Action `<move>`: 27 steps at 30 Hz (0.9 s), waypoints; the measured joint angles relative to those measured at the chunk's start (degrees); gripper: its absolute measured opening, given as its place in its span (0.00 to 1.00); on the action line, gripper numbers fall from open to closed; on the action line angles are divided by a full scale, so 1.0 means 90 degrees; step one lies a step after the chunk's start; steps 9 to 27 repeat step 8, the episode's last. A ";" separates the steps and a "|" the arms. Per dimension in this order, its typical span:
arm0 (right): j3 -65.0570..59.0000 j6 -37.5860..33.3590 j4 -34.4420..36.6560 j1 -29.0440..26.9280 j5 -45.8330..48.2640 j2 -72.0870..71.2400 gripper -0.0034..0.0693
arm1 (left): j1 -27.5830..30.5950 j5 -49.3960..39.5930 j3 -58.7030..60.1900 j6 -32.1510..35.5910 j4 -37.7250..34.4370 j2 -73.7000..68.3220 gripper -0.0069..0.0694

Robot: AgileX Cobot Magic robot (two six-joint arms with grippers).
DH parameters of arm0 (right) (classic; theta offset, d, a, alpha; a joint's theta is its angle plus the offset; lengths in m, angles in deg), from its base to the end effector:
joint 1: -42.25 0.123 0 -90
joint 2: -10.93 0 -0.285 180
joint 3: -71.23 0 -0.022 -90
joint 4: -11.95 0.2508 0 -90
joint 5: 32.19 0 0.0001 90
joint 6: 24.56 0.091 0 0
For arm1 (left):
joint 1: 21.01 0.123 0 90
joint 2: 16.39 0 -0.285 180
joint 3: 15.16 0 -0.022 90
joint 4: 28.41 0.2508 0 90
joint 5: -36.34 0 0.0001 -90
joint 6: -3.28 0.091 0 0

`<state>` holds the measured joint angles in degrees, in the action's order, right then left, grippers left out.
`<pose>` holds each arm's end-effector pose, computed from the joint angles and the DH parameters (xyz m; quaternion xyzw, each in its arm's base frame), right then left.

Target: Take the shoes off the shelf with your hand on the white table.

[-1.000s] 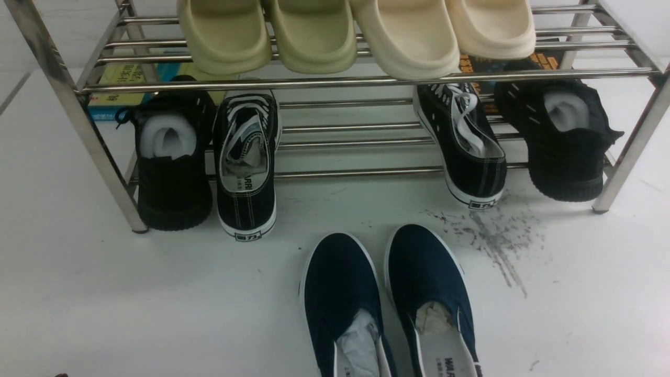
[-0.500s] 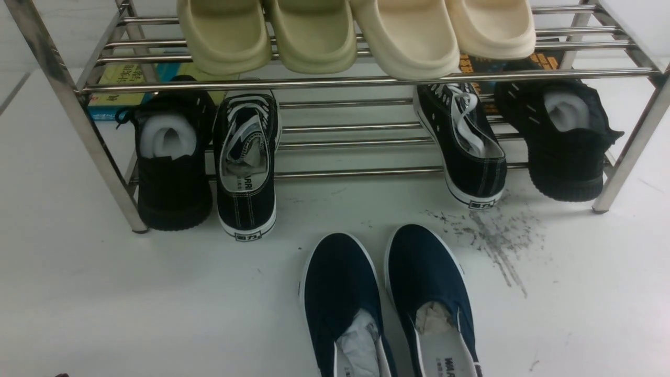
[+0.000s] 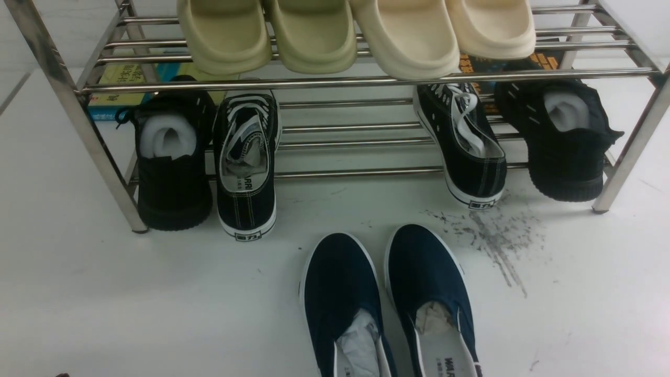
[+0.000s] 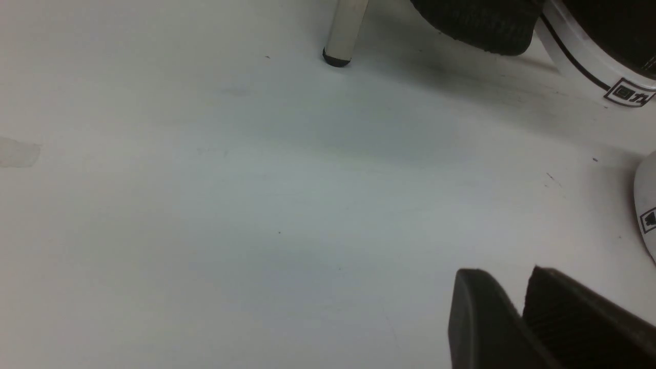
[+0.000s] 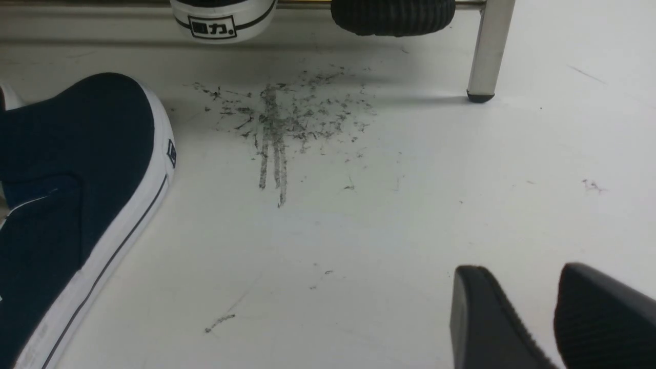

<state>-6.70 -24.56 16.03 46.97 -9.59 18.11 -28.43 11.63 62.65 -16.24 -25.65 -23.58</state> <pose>0.0515 0.0068 0.1742 -0.0148 0.8071 0.0547 0.5877 0.0506 -0.0047 0.1717 -0.0741 0.8142 -0.1138 0.5645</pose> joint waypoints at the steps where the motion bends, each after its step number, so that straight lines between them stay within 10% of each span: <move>1: 0.0000 0.0000 0.0000 0.0000 0.0000 0.0000 0.37 | 0.0000 0.0000 0.0000 0.0000 0.0000 0.0000 0.30; 27: 0.0000 0.0000 0.0000 0.0000 0.0000 0.0000 0.37 | 0.0000 0.0000 0.0000 0.0000 0.0000 0.0000 0.31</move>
